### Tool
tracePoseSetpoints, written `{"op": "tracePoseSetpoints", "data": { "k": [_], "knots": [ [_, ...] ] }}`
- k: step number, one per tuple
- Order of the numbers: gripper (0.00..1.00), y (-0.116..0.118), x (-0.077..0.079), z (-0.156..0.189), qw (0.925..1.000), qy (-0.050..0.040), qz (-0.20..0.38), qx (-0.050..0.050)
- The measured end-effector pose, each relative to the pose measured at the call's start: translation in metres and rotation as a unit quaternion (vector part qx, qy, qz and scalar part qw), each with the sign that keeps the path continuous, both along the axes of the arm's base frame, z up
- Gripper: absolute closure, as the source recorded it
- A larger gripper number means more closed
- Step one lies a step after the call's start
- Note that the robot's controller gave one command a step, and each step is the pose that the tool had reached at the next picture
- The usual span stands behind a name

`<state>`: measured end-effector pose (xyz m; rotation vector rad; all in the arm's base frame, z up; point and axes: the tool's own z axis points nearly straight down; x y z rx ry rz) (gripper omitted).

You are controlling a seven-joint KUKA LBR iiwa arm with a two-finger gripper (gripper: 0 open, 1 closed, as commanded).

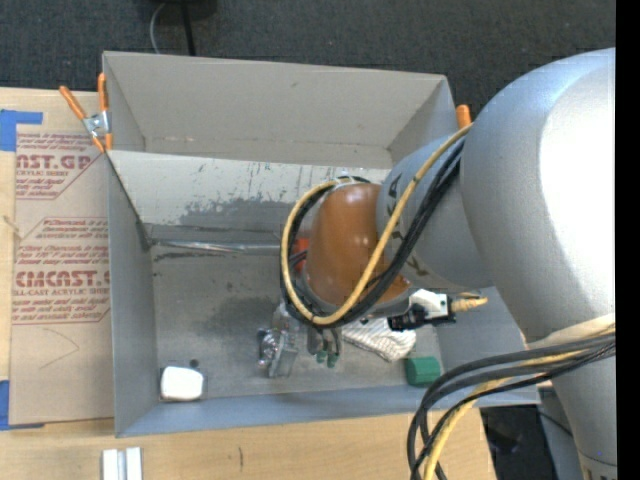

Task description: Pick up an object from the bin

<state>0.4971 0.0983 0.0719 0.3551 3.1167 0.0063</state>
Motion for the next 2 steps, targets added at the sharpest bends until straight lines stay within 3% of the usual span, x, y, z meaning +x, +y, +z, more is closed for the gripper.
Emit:
{"op": "tracePoseSetpoints", "data": {
  "k": [1,2],
  "knots": [
    [1.00,-0.001,-0.001,0.044,1.0000,0.0052,0.000,-0.001],
    [1.00,-0.001,0.001,0.059,1.0000,0.0023,-0.002,0.000]
  ]
}}
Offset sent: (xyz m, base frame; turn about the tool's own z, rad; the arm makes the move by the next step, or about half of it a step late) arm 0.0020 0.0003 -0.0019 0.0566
